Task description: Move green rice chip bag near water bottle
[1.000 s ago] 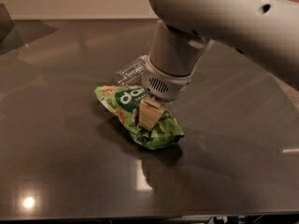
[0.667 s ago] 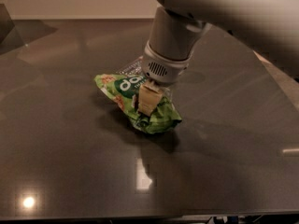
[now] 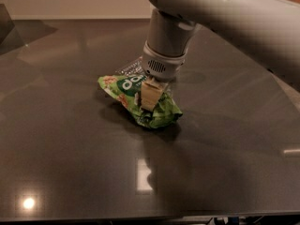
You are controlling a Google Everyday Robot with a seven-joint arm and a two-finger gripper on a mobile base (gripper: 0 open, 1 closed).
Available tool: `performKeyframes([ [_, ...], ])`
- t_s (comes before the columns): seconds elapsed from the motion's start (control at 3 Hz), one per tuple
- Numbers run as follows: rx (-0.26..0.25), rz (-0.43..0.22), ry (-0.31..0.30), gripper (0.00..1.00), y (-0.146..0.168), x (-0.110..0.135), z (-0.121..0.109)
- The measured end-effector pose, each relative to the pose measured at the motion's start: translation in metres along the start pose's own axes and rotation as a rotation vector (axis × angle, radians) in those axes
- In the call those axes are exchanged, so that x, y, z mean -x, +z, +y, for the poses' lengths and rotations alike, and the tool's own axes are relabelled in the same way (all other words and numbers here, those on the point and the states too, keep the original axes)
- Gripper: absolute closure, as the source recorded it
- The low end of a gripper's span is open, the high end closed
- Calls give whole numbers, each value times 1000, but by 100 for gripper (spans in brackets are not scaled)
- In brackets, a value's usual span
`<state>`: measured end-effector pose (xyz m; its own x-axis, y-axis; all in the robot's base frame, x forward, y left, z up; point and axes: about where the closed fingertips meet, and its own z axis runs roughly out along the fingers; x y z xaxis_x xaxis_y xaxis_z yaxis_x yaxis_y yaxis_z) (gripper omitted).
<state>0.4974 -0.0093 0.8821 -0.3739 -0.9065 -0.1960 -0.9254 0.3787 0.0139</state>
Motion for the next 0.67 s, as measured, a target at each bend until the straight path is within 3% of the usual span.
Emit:
performKeyframes([
  [0.67,-8,11,-7,13,6,-3,-6],
])
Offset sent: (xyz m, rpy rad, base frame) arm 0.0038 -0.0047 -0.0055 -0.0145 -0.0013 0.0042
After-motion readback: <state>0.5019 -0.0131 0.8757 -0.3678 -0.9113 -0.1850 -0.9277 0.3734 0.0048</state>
